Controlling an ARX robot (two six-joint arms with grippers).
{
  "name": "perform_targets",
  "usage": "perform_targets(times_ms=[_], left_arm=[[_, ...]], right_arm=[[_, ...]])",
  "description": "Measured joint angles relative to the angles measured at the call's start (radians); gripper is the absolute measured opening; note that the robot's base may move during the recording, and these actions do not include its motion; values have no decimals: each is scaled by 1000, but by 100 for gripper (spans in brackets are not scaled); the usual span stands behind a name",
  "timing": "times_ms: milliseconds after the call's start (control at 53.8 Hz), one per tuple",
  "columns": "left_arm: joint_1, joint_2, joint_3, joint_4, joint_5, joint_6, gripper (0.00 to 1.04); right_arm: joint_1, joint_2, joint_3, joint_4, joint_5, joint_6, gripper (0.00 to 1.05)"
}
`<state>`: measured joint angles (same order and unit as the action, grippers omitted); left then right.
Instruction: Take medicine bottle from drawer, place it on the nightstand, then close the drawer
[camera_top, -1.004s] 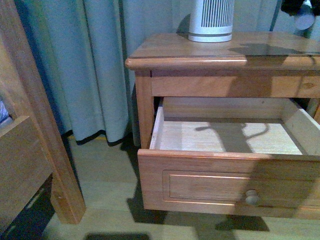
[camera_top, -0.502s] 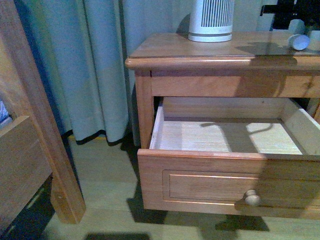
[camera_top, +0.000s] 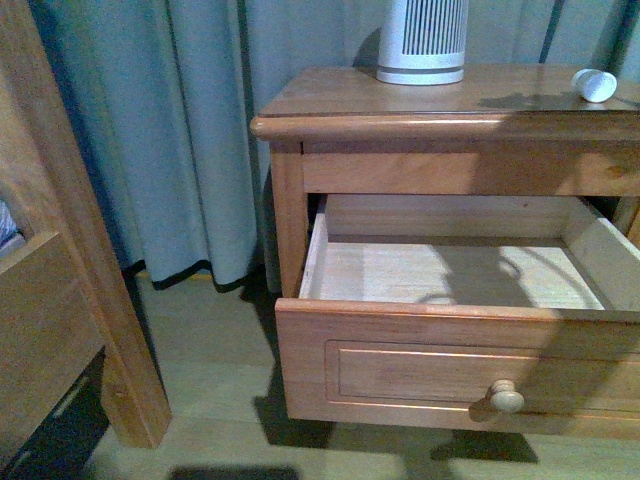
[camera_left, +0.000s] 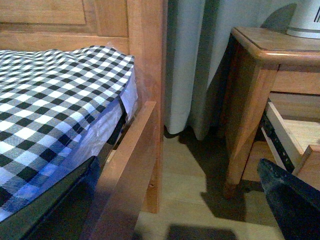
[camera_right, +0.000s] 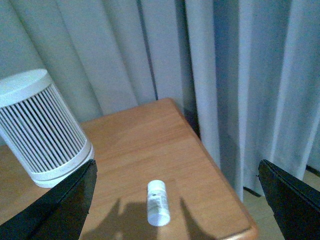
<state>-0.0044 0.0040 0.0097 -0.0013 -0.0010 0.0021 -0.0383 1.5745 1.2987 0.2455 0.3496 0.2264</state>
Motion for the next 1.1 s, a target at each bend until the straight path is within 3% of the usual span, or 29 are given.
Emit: perform_targets(times_ms=[242, 539, 706, 930, 1097], left_arm=[[0, 0, 0, 0, 0, 0, 98], [0, 0, 0, 0, 0, 0, 98], [0, 0, 0, 0, 0, 0, 98], [0, 0, 0, 0, 0, 0, 98], [0, 0, 0, 0, 0, 0, 98]], right_arm=[[-5, -360, -564, 2, -100, 69, 98], [134, -472, -1035, 139, -68, 139, 98], [188, -314, -1112, 330, -29, 165, 98], [185, -31, -1076, 629, -34, 156, 98], [166, 130, -975, 724, -56, 117, 98]])
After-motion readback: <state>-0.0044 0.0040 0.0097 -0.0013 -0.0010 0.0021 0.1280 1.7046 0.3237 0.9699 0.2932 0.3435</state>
